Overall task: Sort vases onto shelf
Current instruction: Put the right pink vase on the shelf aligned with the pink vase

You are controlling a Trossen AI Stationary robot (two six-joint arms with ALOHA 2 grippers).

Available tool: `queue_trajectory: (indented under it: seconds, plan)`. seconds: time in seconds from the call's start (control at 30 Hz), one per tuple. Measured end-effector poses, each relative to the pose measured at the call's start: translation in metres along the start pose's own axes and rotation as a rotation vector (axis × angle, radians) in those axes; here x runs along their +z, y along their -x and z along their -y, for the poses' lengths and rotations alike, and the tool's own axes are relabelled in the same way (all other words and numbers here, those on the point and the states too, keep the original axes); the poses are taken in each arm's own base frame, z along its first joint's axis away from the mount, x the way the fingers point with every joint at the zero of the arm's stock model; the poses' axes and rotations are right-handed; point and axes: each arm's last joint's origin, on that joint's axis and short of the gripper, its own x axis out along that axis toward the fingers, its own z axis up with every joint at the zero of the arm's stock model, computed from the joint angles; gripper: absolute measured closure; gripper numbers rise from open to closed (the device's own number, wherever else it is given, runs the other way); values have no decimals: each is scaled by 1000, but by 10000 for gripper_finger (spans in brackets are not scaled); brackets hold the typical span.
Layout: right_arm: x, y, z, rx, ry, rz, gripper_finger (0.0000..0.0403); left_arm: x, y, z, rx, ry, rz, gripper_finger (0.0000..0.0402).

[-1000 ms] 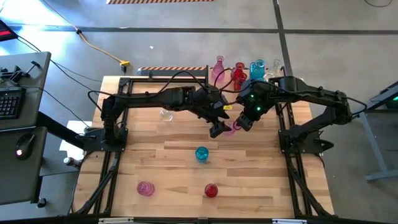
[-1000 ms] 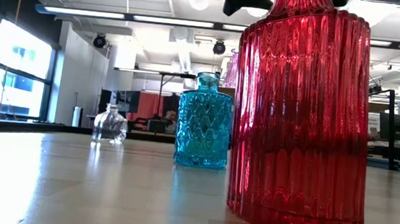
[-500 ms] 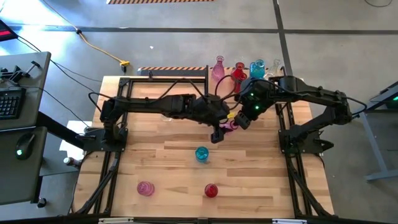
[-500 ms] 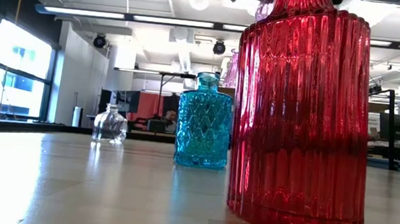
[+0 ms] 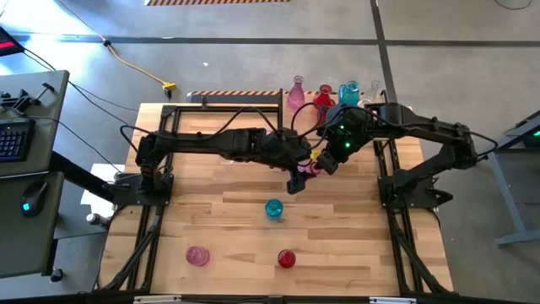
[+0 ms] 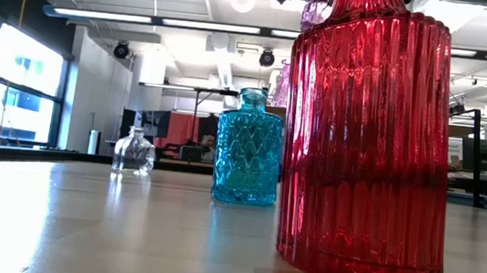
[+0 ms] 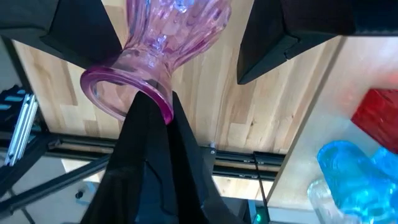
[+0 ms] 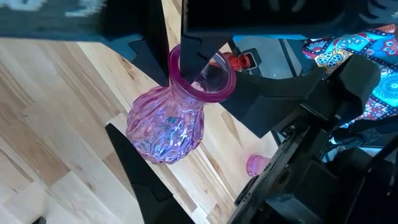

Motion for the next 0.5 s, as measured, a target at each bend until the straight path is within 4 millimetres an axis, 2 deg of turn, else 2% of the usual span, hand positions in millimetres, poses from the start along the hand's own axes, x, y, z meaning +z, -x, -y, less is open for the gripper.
queue_trajectory:
  seconds: [0.17, 0.5]
  plan:
    - [0, 0, 0, -4, -3, 6, 403, -1, 0, -1, 18, 64, -7, 110]
    - [0, 0, 0, -3, 1, 8, 403, -1, 0, -1, 50, 27, 0, 110]
